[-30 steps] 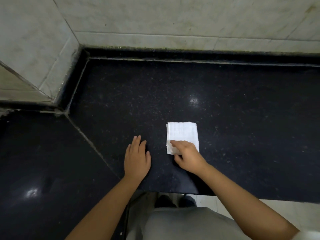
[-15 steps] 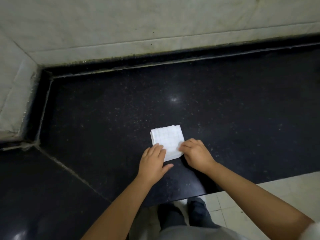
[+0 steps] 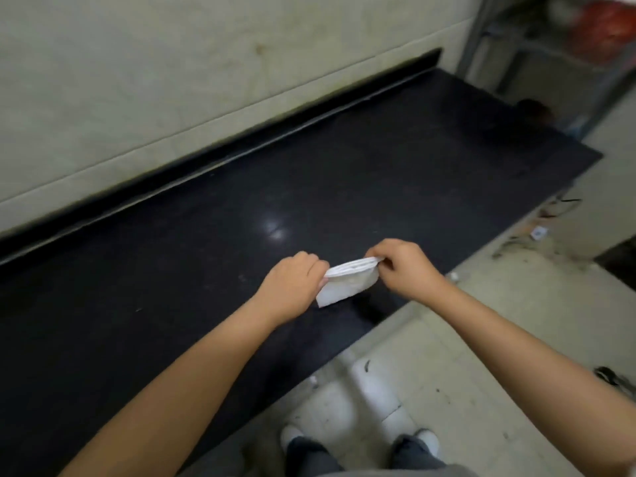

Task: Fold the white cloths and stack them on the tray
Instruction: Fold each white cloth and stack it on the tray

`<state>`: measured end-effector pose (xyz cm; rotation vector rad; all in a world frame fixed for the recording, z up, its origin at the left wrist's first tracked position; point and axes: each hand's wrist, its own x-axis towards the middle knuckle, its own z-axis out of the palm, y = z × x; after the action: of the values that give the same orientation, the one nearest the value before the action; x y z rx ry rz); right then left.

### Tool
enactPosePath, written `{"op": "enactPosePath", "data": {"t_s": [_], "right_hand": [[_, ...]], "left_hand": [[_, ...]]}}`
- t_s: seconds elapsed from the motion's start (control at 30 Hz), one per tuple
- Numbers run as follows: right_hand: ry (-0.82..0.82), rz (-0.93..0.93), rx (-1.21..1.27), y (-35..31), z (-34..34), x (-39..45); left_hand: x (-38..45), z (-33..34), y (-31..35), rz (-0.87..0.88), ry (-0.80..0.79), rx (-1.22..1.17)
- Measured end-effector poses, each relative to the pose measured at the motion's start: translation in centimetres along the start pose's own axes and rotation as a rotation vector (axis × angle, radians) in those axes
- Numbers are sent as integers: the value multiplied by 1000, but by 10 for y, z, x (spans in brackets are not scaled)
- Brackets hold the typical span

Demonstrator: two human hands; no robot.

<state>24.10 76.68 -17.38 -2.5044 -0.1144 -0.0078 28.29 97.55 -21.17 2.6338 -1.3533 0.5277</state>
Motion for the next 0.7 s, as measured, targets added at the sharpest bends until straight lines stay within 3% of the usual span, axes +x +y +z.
{"op": "enactPosePath", "data": {"t_s": [0.27,0.53,0.63,0.7], "right_hand": [[183,140,-214,152,-190,-69],[190,226,-415,253,-358,-97],[193,218,-414,282,-409,-83],[194,199,-432,305,-440,-67]], "left_hand": [[234,19,147,289,102,-36],[417,8,245,526,128,41],[480,7,258,564,4,48],[525,11,265,483,-107,99]]}}
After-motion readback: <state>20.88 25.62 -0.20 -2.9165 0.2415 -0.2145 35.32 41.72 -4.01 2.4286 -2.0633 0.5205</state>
